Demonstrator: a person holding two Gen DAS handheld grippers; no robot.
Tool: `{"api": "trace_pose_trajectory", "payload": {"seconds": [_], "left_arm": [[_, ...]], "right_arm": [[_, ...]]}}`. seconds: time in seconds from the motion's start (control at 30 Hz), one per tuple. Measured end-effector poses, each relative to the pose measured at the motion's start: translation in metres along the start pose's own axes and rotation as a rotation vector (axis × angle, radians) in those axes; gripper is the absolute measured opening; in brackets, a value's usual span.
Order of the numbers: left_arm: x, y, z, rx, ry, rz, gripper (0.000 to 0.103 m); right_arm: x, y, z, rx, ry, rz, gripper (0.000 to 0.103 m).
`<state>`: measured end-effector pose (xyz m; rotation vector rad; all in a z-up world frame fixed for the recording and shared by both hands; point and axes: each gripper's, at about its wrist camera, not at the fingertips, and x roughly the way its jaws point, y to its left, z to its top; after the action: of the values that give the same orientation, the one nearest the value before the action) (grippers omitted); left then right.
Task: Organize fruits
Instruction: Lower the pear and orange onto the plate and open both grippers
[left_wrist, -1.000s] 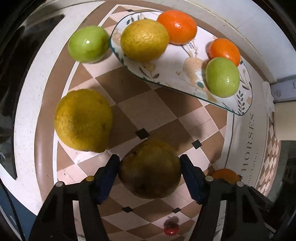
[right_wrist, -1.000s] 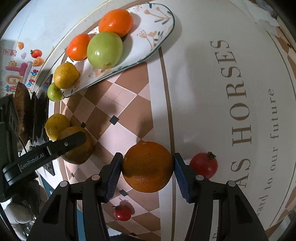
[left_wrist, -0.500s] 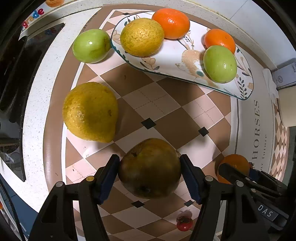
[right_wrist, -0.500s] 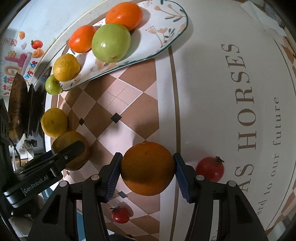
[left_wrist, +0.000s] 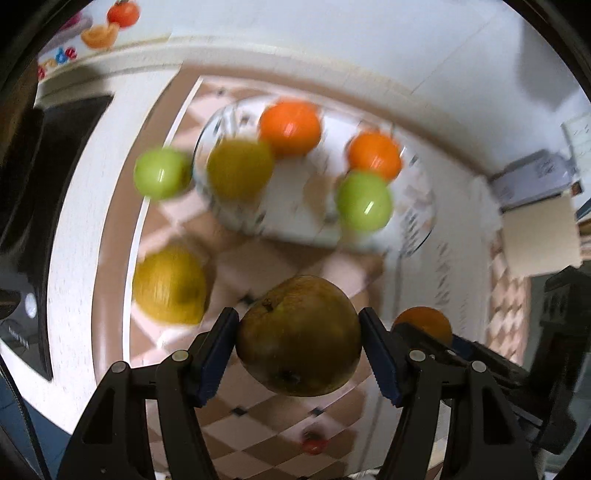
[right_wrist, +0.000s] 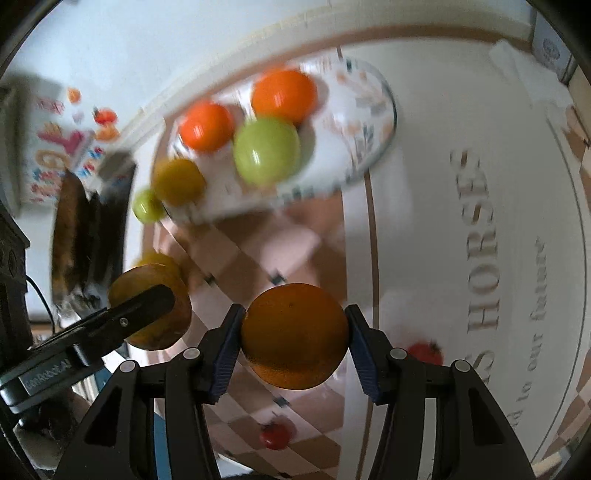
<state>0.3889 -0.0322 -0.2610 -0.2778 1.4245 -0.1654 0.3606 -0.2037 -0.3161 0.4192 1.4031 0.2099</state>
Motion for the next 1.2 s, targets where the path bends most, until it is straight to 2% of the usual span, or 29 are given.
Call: {"api": "trace_pose_trajectory", "payload": {"seconds": [0.17,0.27,0.4,0.5,0.73,0.8,0.87,0.93,1.07,1.2], "left_arm": [[0.005,-0.006,0.051,-0.041,-0.023,-0.017,0.065],[0.028,-0.007,0.074,-0.054,0.007,0.011,0.065],[0.049,-0.005,0.086,-0.059,0.047,0.043,0.065],[0.057,-0.006,0.092,-0.051,0.056,0.061,0.065],[0.069,-0.004,0.097,-0.077,0.099,0.050,0.065],[0.068,-0.004,0.097,-0.086,0.099,0.045,0.070],[0.065,-0.005,0.098,-0.085,0.085,0.043,0.084],[0.061,-0.009,0.099,-0.073,0.070,0.061,0.089],[0.043,-0.015,0.098,-0.039,0.023,0.112,0.089],[0.025,-0.013,0.091,0.005,-0.018,0.175,0.089]], "right_arm": [[-0.020,-0.004,0.051,0.030,-0.077,0.004,0.057],[-0.017,-0.009,0.085,0.044,-0.108,-0.051,0.057],[0.001,-0.009,0.120,0.030,-0.100,-0.118,0.057],[0.010,-0.012,0.134,0.018,-0.088,-0.141,0.057],[0.023,-0.021,0.144,0.054,-0.052,-0.123,0.058],[0.023,-0.023,0.145,0.057,-0.048,-0.118,0.063],[0.020,-0.024,0.145,0.054,-0.047,-0.107,0.071],[0.016,-0.024,0.145,0.046,-0.052,-0.113,0.078],[0.003,-0.021,0.142,0.024,-0.069,-0.159,0.082],[-0.011,-0.016,0.134,-0.015,-0.090,-0.230,0.091]]}}
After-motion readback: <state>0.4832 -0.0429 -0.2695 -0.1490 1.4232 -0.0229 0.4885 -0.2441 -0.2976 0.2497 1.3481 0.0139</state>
